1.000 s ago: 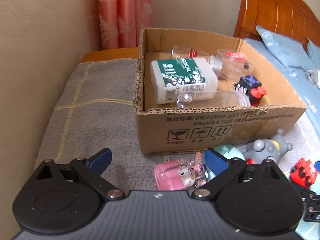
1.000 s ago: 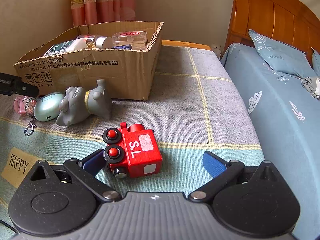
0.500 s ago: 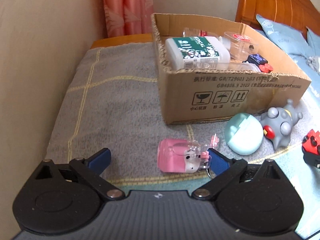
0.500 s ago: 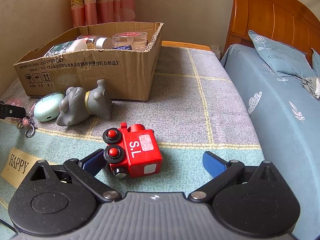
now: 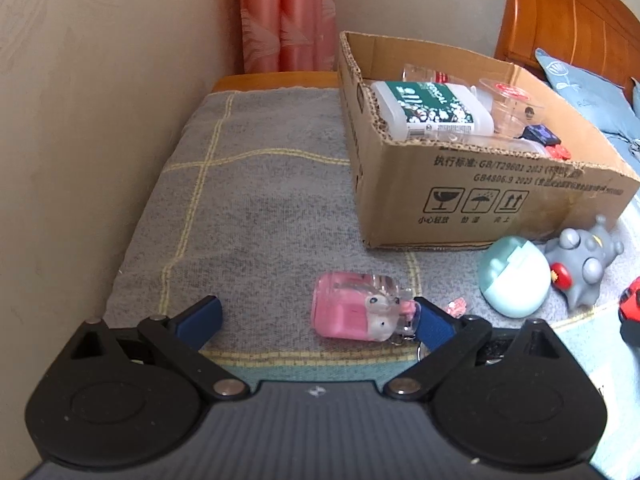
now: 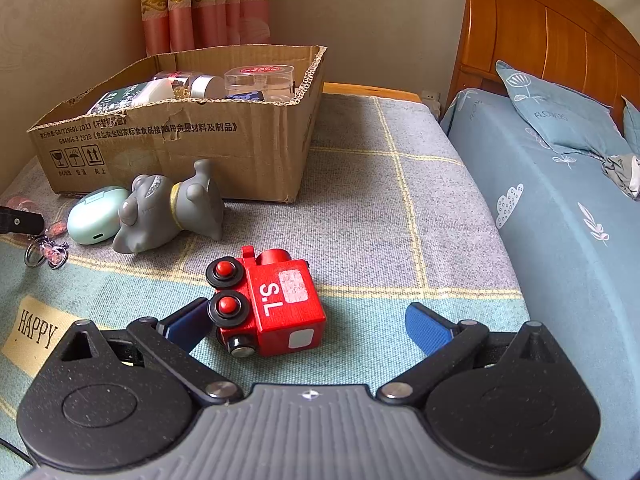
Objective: Organize rigid objects
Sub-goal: 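Grasp the pink keychain bottle with the left tool while the right tool grasps the red S.L train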
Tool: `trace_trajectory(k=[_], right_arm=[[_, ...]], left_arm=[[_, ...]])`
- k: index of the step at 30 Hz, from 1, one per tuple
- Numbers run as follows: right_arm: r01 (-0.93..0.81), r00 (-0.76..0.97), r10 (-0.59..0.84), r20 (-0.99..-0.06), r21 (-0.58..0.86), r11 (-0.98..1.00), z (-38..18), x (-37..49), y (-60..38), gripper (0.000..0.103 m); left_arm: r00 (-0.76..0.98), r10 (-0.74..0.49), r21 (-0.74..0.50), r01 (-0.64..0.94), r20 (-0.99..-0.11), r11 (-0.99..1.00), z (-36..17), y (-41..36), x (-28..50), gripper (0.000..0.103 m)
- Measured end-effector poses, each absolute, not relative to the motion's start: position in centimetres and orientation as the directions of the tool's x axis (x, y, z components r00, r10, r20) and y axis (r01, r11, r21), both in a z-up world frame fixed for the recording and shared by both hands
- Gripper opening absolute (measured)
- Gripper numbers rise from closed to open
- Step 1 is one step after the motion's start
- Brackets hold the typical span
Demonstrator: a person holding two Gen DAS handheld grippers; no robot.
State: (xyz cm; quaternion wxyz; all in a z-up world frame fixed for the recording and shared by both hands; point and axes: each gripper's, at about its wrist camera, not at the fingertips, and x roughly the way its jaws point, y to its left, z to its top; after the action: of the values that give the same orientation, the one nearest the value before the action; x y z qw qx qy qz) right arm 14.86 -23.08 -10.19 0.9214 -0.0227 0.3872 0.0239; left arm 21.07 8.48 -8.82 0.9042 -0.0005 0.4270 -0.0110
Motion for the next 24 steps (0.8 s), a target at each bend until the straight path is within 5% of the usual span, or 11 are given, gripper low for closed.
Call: trace_trajectory(k=[13, 24], right_arm=[[-0.114, 0.701, 0.060, -0.711, -0.028, 0.993, -10.1, 15.1, -22.5, 0.103], [-0.302, 0.667, 0.191, -0.720, -0.026, 0.953, -9.7, 15.3, -22.0, 0.097]], left_arm=[[0.660, -0.017, 0.004, 0.030, -0.751, 1.000, -8.4, 6.8, 20.6, 0.065], [0.655, -0.022, -0.004, 0.028, -0.755, 1.000, -8.5, 6.6, 20.6, 0.064]])
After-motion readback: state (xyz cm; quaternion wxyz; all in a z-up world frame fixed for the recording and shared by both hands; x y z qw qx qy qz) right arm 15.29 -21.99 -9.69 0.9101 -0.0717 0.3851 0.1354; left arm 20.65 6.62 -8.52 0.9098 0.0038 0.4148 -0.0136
